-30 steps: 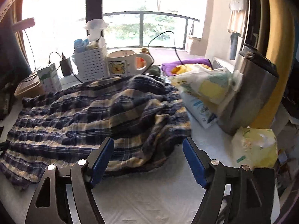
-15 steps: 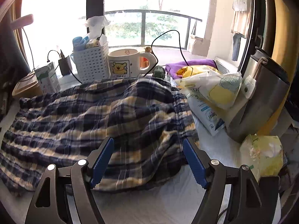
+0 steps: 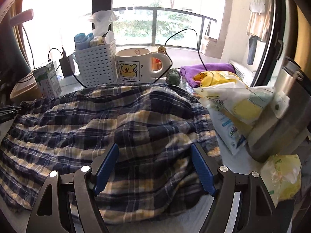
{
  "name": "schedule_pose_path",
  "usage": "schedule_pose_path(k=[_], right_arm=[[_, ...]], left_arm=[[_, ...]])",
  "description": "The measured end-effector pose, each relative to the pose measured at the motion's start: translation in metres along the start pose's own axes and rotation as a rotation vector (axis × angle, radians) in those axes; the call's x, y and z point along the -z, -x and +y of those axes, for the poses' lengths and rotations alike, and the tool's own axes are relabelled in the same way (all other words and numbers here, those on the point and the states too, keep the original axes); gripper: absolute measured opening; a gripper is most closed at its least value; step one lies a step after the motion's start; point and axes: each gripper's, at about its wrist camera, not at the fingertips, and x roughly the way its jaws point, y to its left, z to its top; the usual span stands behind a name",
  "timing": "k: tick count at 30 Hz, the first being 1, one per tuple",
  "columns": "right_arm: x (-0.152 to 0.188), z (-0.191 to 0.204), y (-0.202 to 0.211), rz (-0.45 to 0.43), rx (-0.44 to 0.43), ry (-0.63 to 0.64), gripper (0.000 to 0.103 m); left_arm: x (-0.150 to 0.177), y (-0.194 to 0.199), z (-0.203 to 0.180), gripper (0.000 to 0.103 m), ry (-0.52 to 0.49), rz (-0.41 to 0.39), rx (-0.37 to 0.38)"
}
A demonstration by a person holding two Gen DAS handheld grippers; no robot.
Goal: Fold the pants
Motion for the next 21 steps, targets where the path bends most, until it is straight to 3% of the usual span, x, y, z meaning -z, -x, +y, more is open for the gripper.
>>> schedule_pose_path(k=[8, 13, 17, 20, 21], right_arm=[[-0.026, 0.018, -0.013, -0.007, -0.085, 0.055, 0.078], [-0.058, 0.028, -0.03, 0.028, -0.157, 0.077, 0.078], [-0.07, 0.036, -0.074, 0.144, -0.191, 0.085, 0.078], [-0.071, 0.042, -0.103, 0.206, -0.155, 0.089, 0.078], [-0.072, 0.043, -0.109, 0.222, -0.156, 0.08, 0.078]], left_arm=[[-0.005, -0.002, 0.014, 0.002, -0.003, -0.053, -0.14], [-0.004, -0.003, 0.015, 0.003, 0.007, -0.049, -0.14], [-0.002, 0.003, 0.015, 0.003, 0.022, -0.018, -0.111], [-0.001, 0.019, 0.016, 0.014, 0.022, -0.028, -0.085], [0.0, 0.025, 0.015, 0.023, 0.016, -0.038, -0.083]])
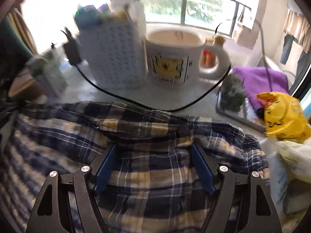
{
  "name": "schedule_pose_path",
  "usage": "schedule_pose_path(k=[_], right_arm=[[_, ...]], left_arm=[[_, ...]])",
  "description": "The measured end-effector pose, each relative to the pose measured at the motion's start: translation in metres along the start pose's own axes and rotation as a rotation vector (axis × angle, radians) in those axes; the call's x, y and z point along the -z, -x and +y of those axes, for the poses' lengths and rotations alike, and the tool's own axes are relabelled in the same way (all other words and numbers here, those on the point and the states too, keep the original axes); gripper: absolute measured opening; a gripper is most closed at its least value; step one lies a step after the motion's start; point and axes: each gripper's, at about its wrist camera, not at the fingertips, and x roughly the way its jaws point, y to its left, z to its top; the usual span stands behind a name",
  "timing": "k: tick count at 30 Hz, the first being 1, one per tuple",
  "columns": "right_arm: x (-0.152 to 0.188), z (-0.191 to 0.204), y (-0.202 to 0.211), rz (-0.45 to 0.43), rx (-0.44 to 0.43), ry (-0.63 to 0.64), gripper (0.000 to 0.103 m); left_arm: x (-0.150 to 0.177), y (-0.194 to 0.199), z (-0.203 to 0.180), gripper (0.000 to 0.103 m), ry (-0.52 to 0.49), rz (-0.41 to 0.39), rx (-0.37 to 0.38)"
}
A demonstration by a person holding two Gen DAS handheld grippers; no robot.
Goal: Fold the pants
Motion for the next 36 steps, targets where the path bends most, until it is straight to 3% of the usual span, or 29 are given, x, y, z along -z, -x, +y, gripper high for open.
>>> schedule_pose_path(k=[1, 3, 7, 12, 13, 14, 17, 21, 28, 32, 36], right_arm=[[-0.002, 0.001, -0.004, 0.006, 0.0, -0.004, 0.082], [-0.007, 0.004, -0.009, 0.008, -0.006, -0.011, 0.09], [-0.013, 0.012, -0.01, 0.006, 0.02, -0.015, 0.095], [-0.015, 0.032, 0.03, -0.117, 0.037, 0.006, 0.094], [-0.015, 0.042, 0.038, -0.144, 0.021, 0.034, 0.085], [-0.016, 0.053, 0.042, -0.155, 0.006, 0.07, 0.065], [-0.02, 0.083, 0.03, -0.119, -0.043, 0.161, 0.031], [-0.029, 0.102, -0.012, -0.029, -0.043, 0.193, 0.028], [-0.057, 0.095, -0.035, -0.007, -0.017, 0.101, 0.028], [-0.047, 0.091, -0.007, -0.053, -0.003, 0.089, 0.028], [-0.014, 0.072, 0.037, -0.091, 0.008, 0.068, 0.028]], left_arm=[[0.001, 0.009, 0.0, 0.031, -0.01, -0.019, -0.002], [0.002, 0.024, -0.002, 0.037, -0.022, -0.051, 0.005], [-0.001, 0.041, -0.019, 0.037, -0.042, -0.086, 0.145], [-0.005, 0.018, -0.061, 0.037, -0.142, -0.024, 0.25], [-0.007, 0.009, -0.067, 0.037, -0.152, -0.004, 0.254], [-0.01, 0.0, -0.071, 0.037, -0.159, 0.013, 0.247], [-0.013, -0.027, -0.074, 0.037, -0.144, 0.078, 0.223], [-0.015, -0.039, -0.066, 0.039, -0.108, 0.087, 0.205], [-0.016, -0.041, -0.058, 0.04, -0.07, 0.068, 0.158], [-0.019, -0.018, -0.045, 0.04, -0.019, 0.044, 0.185], [-0.008, 0.007, -0.038, 0.04, -0.002, 0.03, 0.216]])
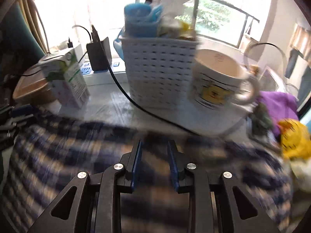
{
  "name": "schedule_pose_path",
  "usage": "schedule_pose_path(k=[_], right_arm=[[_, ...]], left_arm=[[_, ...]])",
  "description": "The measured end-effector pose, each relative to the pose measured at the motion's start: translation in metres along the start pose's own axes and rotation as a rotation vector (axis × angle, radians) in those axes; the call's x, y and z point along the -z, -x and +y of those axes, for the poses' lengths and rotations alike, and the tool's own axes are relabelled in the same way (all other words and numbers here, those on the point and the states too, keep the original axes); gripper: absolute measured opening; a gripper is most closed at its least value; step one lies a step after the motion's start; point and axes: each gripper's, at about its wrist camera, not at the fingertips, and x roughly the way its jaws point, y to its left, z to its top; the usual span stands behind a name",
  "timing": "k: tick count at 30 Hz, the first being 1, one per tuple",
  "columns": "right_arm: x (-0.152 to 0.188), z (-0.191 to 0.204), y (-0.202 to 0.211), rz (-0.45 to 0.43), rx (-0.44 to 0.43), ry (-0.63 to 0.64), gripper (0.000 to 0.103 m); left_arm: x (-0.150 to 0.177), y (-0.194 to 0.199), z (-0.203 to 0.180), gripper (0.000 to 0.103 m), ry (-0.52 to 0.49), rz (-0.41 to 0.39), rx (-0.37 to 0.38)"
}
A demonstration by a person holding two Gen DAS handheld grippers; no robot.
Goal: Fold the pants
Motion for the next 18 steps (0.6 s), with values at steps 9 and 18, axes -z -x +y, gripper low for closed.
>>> schedule_pose_path(k=[9, 18], right_arm=[[0.096, -0.062, 0.045, 0.029, 0.081, -0.048, 0.028], [0.13, -0.078, 0.06, 0.006, 0.084, 0.01, 0.028]], left_arm=[[0.059, 0.026, -0.043, 0.04, -0.035, 0.089, 0.081], [0.08, 0.023, -0.041, 0.045, -0.066, 0.1, -0.017]])
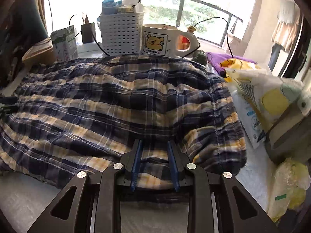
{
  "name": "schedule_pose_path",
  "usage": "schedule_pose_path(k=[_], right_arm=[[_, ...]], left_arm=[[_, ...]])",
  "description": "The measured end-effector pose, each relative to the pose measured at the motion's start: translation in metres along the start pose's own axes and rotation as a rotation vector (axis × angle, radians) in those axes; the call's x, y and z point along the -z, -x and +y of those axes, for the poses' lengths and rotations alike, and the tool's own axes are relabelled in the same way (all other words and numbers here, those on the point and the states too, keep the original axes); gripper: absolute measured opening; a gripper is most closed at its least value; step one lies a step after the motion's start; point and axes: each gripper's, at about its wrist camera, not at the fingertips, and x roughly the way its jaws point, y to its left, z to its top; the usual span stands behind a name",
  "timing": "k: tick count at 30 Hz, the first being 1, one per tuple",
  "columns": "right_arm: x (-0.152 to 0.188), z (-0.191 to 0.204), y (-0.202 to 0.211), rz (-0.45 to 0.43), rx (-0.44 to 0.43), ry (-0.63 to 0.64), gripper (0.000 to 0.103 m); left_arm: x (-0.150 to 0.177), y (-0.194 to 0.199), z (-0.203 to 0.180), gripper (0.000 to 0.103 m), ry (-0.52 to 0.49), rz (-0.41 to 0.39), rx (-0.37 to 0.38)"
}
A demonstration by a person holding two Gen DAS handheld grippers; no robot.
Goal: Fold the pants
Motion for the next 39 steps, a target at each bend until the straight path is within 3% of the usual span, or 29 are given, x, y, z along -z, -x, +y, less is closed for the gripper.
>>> schedule_pose_path(k=[9, 13, 18, 21, 25, 27, 39], right_arm=[[0.027, -0.01, 0.023, 0.047, 0.023, -0.044, 0.029], [0.029, 0.0, 0.04, 0.022, 0.058, -0.049, 0.029], [0.014, 0.042, 0.051, -0.059, -0.052, 0.027, 0.029], [0.006, 0.064, 0.037, -0.044, -0.089, 0.068, 0.038], [0.015, 0.075, 0.014, 0.041, -0.105, 0.073, 0.04], [0.022, 0.072, 0.017, 0.033, -0.115, 0.063, 0.041], [0.05, 0.057, 0.045, 0.063, -0.095, 0.049, 0.055]], left_arm=[[0.018, 0.018, 0.029, 0.044, 0.105, 0.01, -0.097], [0.024, 0.047, 0.019, 0.044, 0.141, -0.062, -0.018], [0.025, 0.055, -0.023, 0.044, 0.123, -0.098, 0.09], [0.028, 0.046, -0.054, 0.044, 0.079, -0.072, 0.139], [0.037, 0.031, -0.088, 0.044, -0.016, -0.021, 0.144], [0.045, 0.027, -0.093, 0.044, -0.031, 0.001, 0.129], [0.078, 0.052, -0.058, 0.045, -0.003, 0.022, 0.101]])
